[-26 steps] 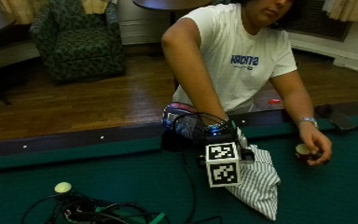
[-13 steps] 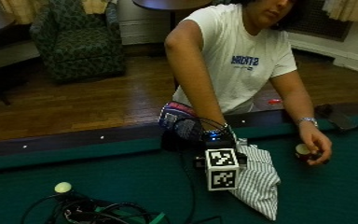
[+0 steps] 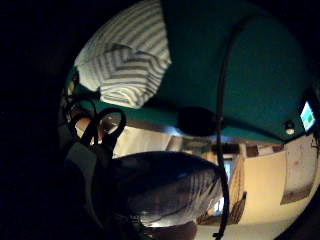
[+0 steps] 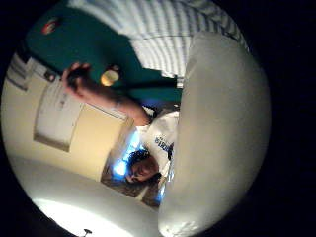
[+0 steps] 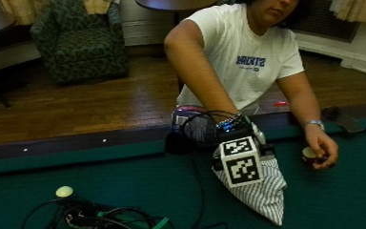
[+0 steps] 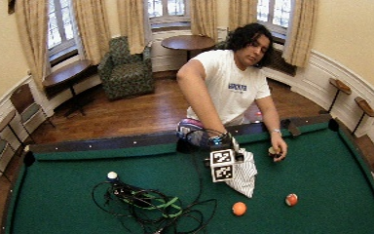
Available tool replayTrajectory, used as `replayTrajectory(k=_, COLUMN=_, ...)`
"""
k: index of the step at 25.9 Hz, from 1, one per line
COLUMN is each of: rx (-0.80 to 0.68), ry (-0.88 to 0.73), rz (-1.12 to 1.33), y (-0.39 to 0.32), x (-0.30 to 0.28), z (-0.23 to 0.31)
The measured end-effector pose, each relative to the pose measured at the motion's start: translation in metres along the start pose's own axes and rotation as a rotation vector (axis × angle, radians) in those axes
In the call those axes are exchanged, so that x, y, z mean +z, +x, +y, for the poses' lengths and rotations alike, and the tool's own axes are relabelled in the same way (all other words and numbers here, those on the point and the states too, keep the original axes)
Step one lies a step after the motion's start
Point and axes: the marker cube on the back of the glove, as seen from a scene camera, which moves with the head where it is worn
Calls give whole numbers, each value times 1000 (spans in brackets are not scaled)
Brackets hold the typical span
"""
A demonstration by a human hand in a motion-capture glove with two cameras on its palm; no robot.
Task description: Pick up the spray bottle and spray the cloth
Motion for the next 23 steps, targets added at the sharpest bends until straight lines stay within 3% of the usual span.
replayTrajectory(k=12, rx=-502, ry=386, rz=-125, y=-95, x=-66, z=96)
replayTrajectory(k=23, rx=-871, ry=731, rz=-183, y=-169, x=-73, z=113)
